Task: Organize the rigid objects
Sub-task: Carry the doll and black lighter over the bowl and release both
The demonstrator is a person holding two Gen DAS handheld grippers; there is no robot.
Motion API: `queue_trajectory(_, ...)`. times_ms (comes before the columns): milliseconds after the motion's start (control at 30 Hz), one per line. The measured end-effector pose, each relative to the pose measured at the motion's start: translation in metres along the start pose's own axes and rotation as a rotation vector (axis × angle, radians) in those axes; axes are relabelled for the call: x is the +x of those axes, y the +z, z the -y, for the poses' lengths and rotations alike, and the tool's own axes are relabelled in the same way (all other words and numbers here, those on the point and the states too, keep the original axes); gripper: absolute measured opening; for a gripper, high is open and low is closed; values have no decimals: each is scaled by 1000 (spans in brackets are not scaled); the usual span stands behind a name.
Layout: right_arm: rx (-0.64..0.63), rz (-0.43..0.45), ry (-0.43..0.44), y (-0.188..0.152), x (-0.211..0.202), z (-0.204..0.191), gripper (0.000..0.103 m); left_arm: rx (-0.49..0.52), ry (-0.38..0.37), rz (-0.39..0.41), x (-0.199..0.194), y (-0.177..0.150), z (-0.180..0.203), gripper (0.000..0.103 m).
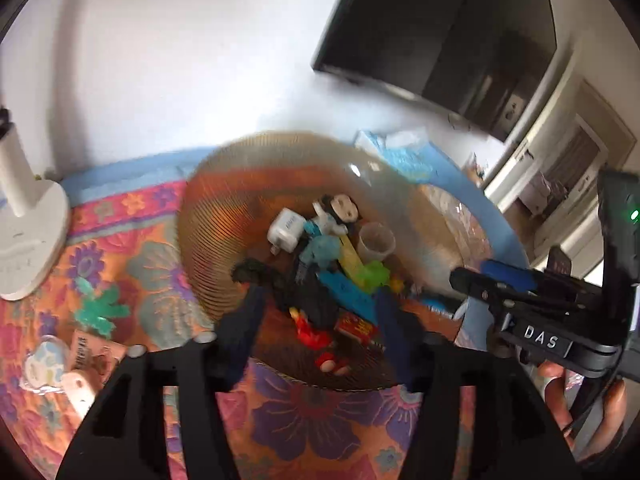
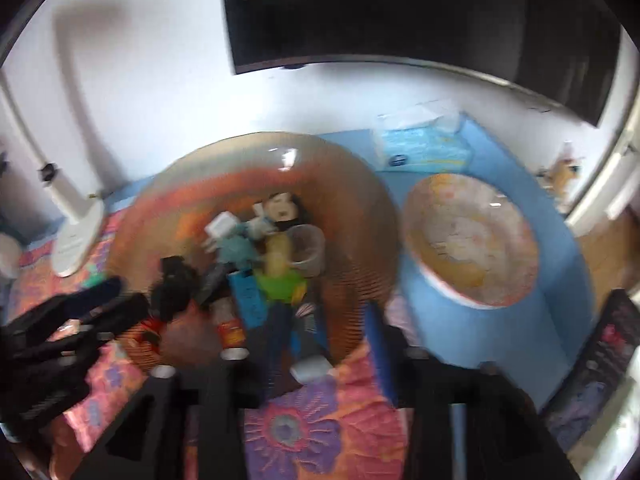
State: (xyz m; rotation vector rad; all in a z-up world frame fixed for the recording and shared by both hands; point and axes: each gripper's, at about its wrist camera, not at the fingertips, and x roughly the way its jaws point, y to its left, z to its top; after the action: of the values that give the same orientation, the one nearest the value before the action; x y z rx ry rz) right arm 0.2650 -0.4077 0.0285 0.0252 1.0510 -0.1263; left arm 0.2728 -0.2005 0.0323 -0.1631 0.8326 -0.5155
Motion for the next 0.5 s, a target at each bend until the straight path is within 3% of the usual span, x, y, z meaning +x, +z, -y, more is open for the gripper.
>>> queue_trajectory(33,8,26,5,-1,-5,1,56,-16,31,58,-17,-1,-5,70)
queue_trajectory(167,14,101,96,-7,-33,-1,56,-65,45,187,-82,-2,-29,70)
queue_trajectory(367,-90,201,338,-24,-89,-61,62,-138,155,374,-185,-28,-64,82)
queue_trajectory(500,-205,262,446,-52,-109,-121,84,-151,303,408,-226,-55,-86,88)
